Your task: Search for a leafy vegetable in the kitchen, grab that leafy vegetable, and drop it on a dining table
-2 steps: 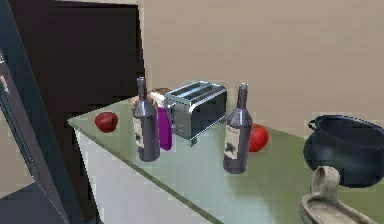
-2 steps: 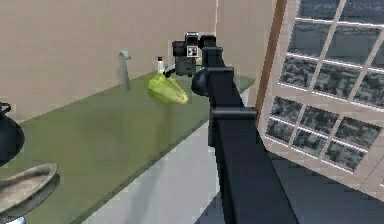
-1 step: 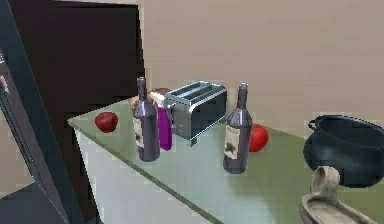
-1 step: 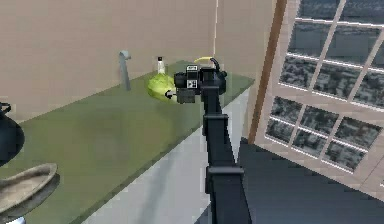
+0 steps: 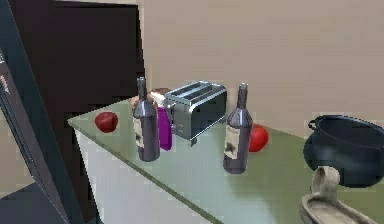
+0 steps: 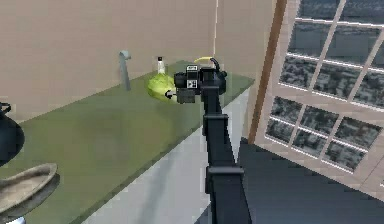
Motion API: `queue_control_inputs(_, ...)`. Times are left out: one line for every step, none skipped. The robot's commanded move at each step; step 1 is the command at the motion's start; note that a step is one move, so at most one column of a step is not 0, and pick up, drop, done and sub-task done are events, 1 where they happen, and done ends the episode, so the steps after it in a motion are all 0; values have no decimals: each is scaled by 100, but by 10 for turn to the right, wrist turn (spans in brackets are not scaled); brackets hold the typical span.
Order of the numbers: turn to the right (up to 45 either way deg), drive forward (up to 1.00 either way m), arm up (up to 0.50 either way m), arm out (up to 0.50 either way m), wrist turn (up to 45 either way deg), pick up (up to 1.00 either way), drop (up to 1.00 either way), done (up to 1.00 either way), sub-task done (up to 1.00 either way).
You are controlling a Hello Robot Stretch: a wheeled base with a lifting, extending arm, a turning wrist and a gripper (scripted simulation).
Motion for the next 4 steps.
queue_control_inputs(0,0,10,0,0,0,0,0,0)
queue_control_inputs(0,0,0,0,-450,0,0,0,0)
queue_control_inputs(0,0,0,0,-450,0,0,0,0)
queue_control_inputs(0,0,0,0,-330,0,0,0,0)
